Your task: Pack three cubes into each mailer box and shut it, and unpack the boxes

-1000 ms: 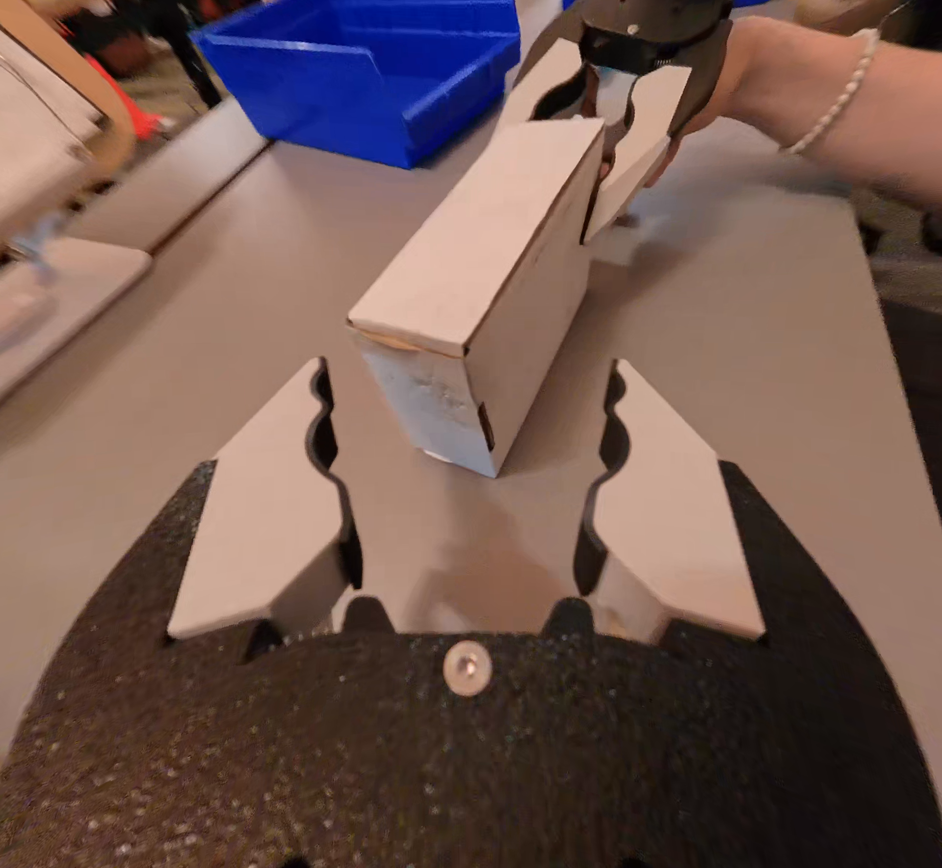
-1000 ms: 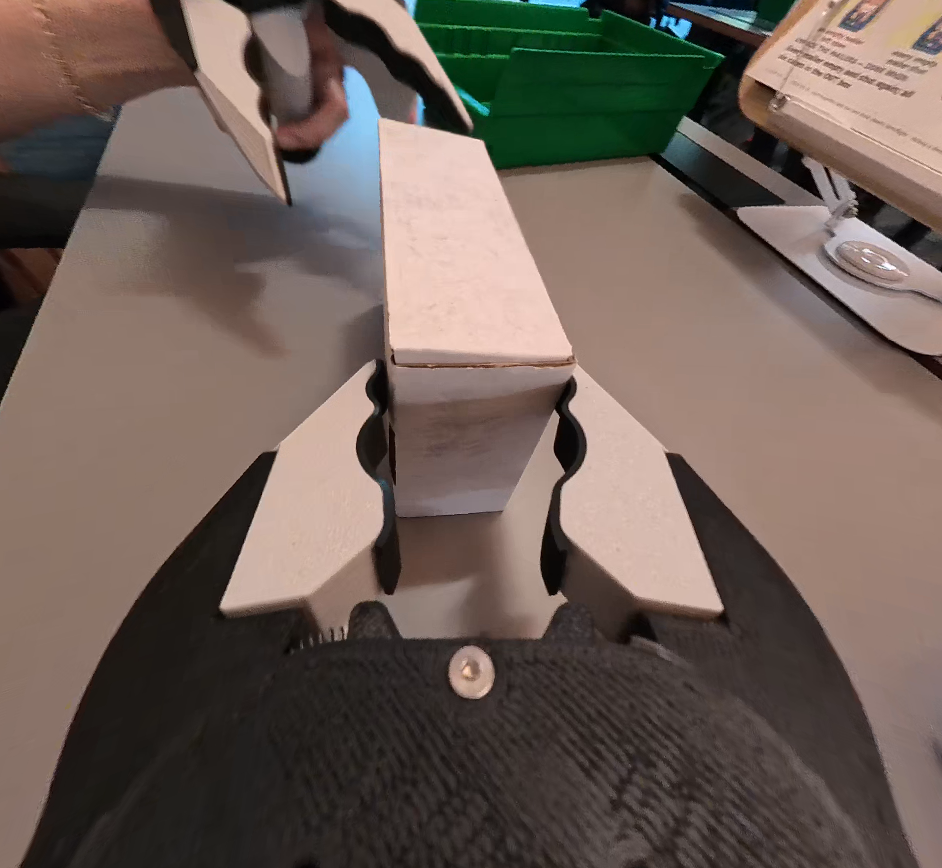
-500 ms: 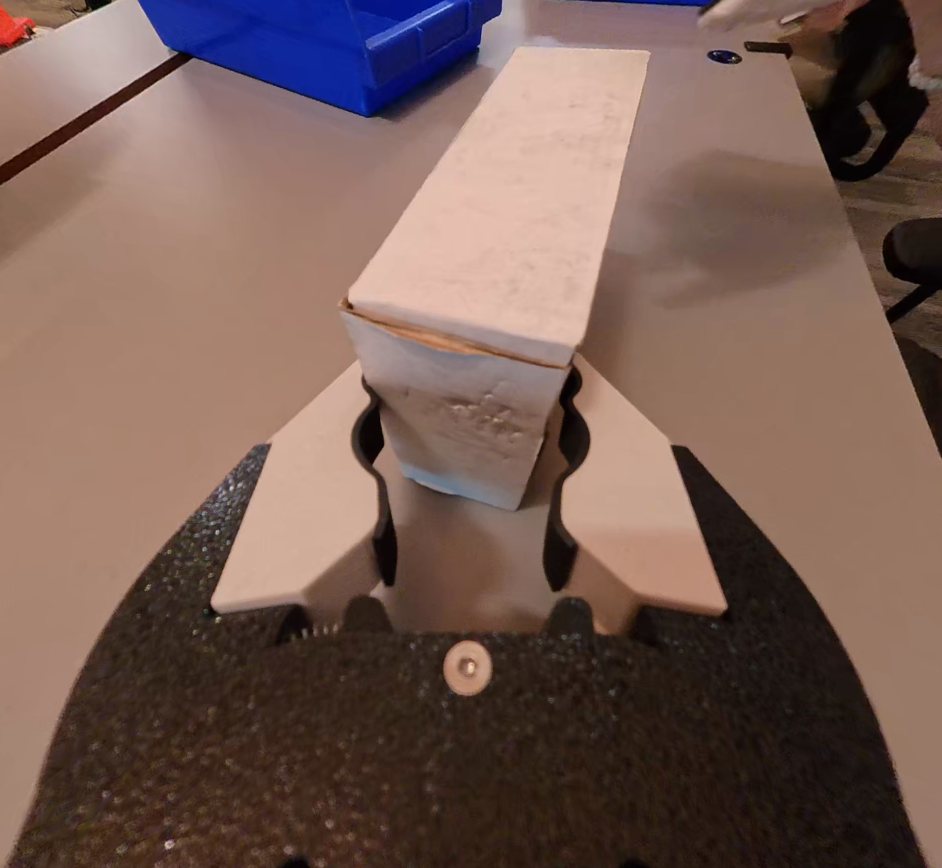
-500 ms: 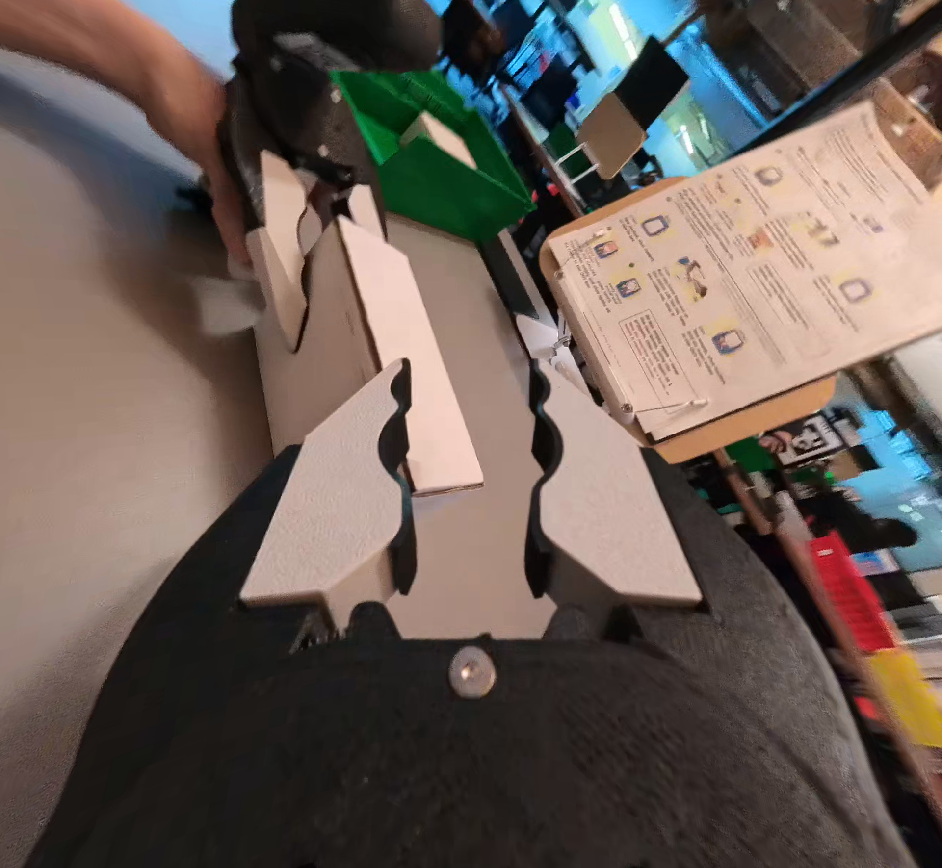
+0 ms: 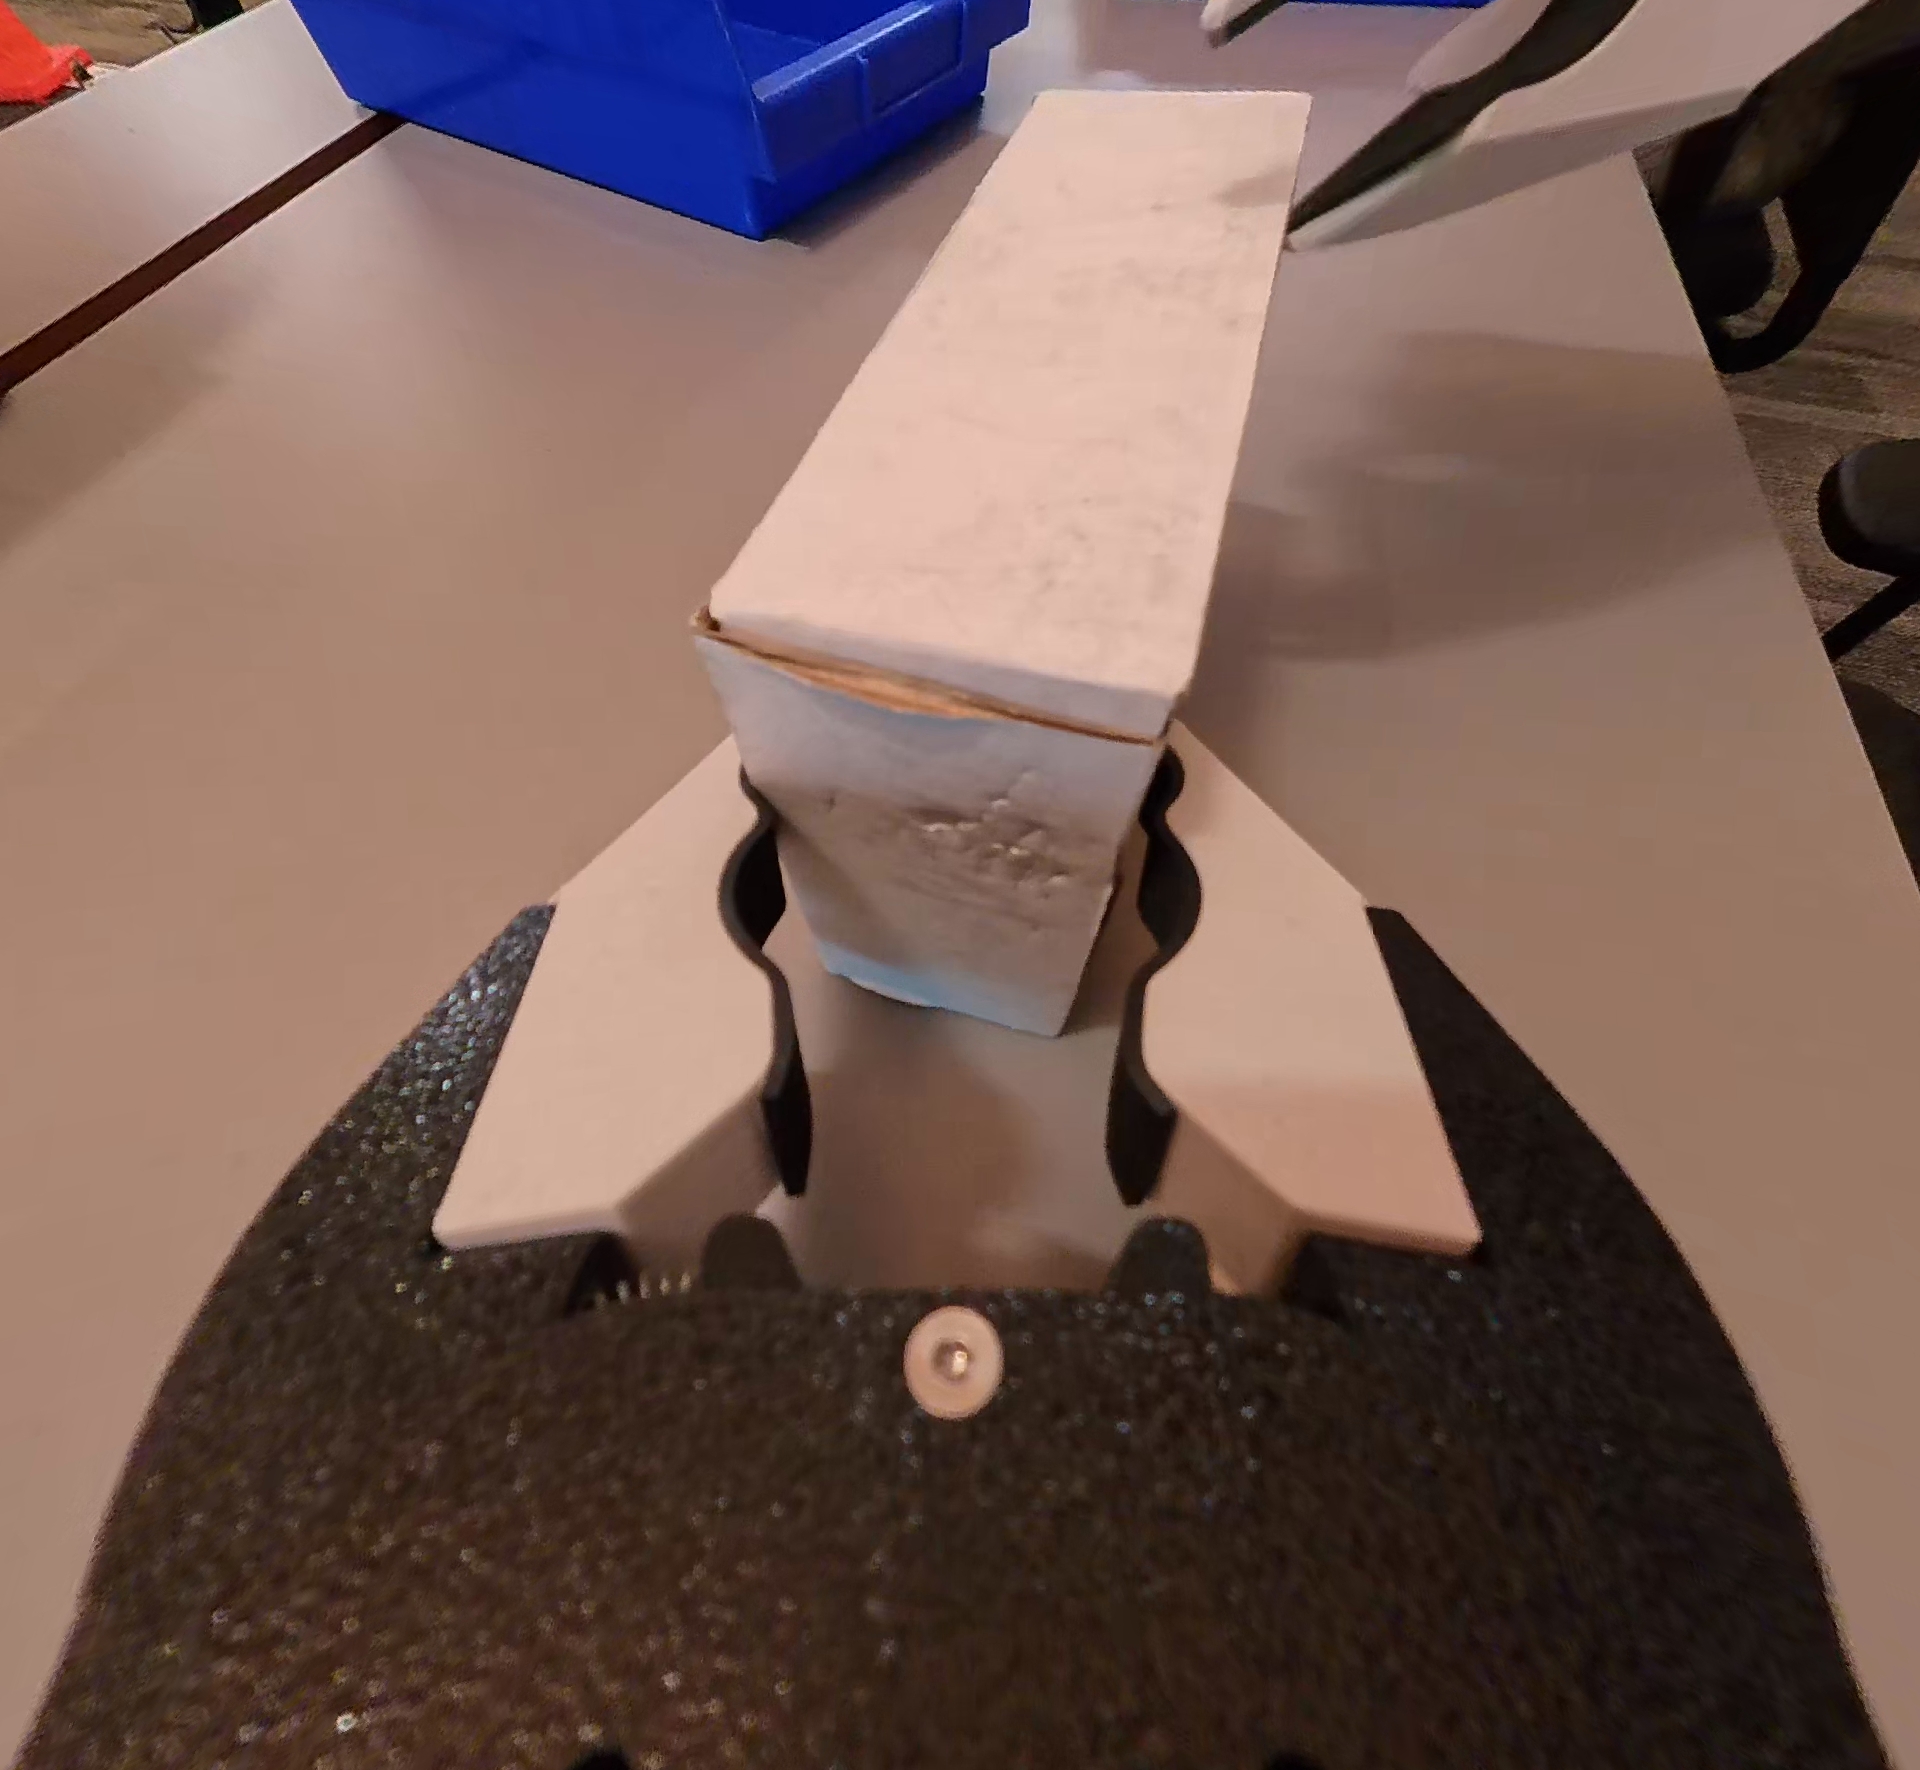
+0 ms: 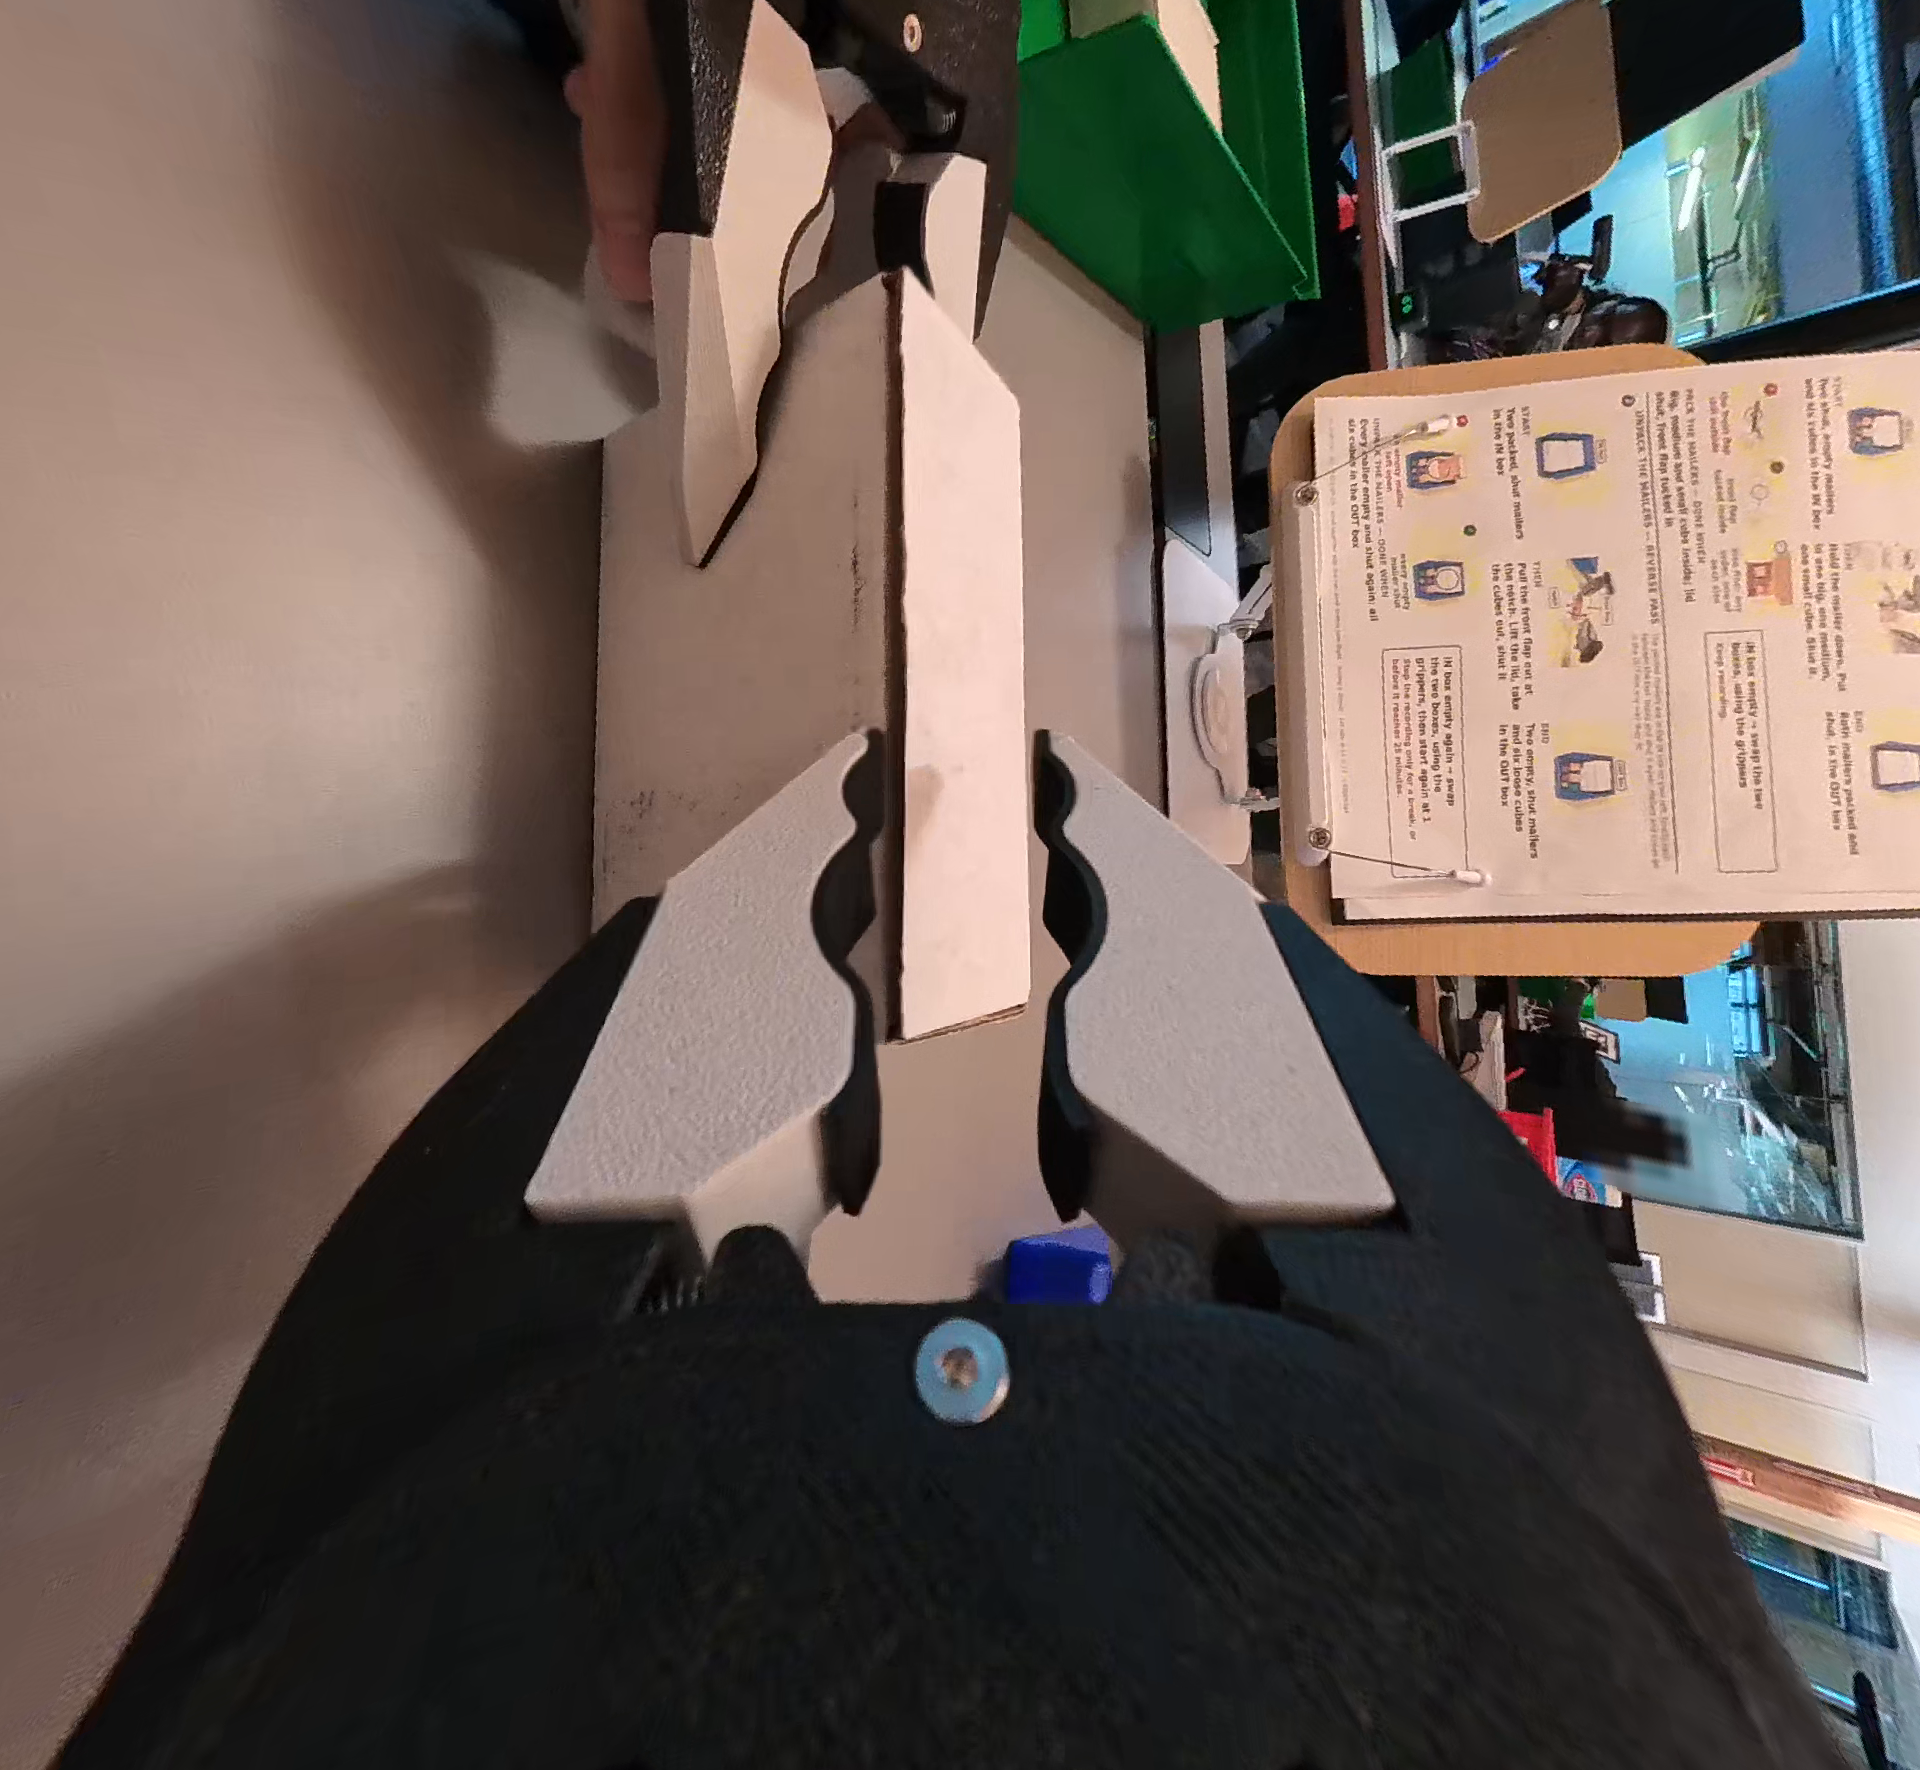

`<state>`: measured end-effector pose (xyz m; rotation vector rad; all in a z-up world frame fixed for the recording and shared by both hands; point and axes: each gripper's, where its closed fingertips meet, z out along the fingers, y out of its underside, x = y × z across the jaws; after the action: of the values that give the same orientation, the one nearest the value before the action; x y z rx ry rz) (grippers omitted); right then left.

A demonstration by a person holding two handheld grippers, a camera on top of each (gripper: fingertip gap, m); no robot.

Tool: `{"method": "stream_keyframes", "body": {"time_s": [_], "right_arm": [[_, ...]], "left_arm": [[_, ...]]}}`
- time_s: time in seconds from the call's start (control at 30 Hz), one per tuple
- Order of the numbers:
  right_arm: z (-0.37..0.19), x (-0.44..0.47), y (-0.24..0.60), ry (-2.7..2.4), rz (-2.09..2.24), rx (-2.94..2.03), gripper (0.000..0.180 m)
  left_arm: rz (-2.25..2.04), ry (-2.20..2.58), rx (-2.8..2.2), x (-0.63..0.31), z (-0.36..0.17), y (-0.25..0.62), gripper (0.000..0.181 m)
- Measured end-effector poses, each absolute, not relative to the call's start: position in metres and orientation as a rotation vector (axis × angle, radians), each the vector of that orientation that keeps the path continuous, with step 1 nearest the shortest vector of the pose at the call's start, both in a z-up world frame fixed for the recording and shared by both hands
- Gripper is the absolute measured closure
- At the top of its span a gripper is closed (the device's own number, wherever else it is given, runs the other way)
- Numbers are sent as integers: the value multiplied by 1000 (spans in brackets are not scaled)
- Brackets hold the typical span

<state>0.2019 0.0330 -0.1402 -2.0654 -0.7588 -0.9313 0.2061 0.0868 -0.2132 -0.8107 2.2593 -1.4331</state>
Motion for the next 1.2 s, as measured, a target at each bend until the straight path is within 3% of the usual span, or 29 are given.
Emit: {"method": "stream_keyframes", "body": {"time_s": [0.17,0.33,0.47,0.7,0.8,0.97,1.07,1.2], "right_arm": [[-140,203,35,-803,-966,-2114,158],[-134,216,36,-819,-1119,-2109,146],[-148,216,35,-850,-1123,-2165,179],[-149,218,35,-770,-1120,-2175,179],[-149,212,37,-801,-1071,-2148,179],[-149,206,40,-815,-1007,-2126,179],[-148,210,37,-832,-1026,-2136,178],[-136,218,40,-782,-1097,-2068,152]], "left_arm": [[-1428,2260,-806,206,-214,87,115],[-1391,2248,-798,206,-215,88,118],[-1368,2234,-802,208,-215,89,119],[-1361,2226,-818,207,-215,88,118],[-1447,2201,-813,208,-206,79,87],[-1310,2354,-795,219,-229,70,70],[-1288,2372,-752,224,-231,69,82],[-1286,2374,-766,226,-231,68,87]]}}
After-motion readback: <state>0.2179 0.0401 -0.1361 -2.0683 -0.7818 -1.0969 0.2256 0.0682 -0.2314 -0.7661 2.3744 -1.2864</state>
